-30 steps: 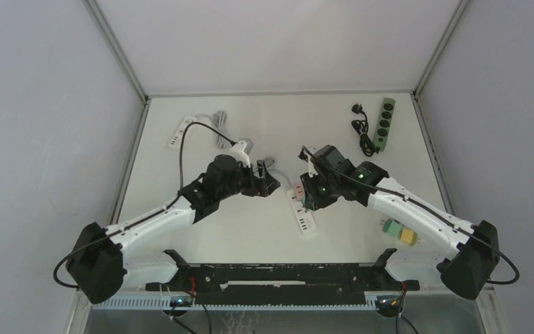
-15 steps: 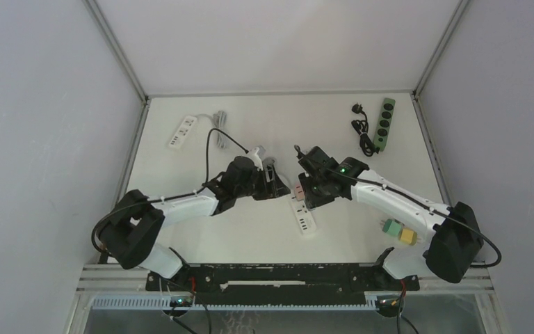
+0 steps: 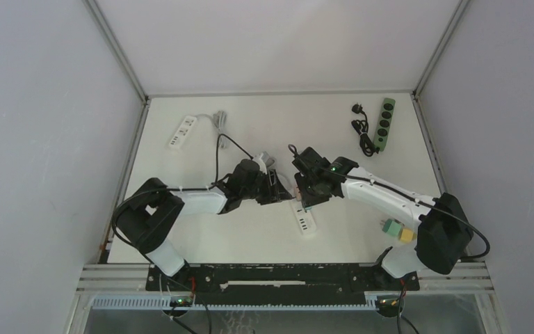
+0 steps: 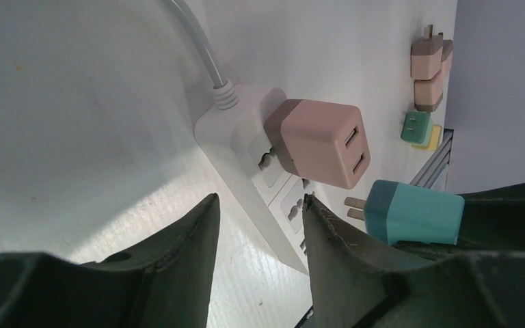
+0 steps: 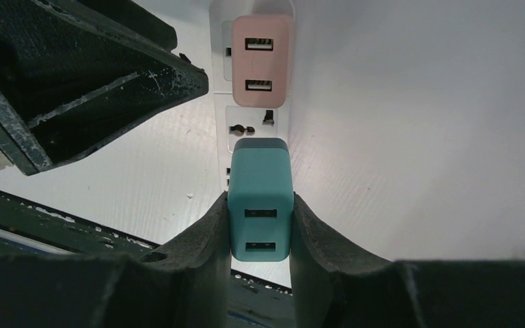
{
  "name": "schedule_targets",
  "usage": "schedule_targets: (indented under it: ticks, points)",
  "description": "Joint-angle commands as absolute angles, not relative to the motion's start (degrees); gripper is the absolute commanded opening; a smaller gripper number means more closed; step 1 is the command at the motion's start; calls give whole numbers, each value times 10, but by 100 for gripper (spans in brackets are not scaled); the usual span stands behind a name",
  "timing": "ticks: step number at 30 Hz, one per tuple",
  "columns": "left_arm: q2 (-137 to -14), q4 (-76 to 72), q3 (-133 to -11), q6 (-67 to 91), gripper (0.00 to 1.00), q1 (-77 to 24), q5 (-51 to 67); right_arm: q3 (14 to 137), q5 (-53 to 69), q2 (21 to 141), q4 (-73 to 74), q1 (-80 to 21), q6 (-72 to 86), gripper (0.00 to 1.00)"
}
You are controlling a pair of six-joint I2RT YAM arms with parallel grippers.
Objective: Insert the plug
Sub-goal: Insert the plug into the socket.
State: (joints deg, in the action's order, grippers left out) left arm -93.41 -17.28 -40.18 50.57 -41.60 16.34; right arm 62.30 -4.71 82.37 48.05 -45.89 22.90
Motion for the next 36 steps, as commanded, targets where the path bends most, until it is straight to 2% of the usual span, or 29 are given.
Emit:
schedule_targets:
  ticks: [1, 15, 36]
  points:
    - [-940, -205, -417, 517, 52, -418, 181, 626, -61, 832, 463, -464, 240, 0]
    - [-991, -214, -434, 530, 43, -429, 187, 626, -67, 860, 467, -471, 239, 0]
    - [-1024, -281, -407, 633, 39, -433, 190, 623, -87, 886, 451, -476, 241, 0]
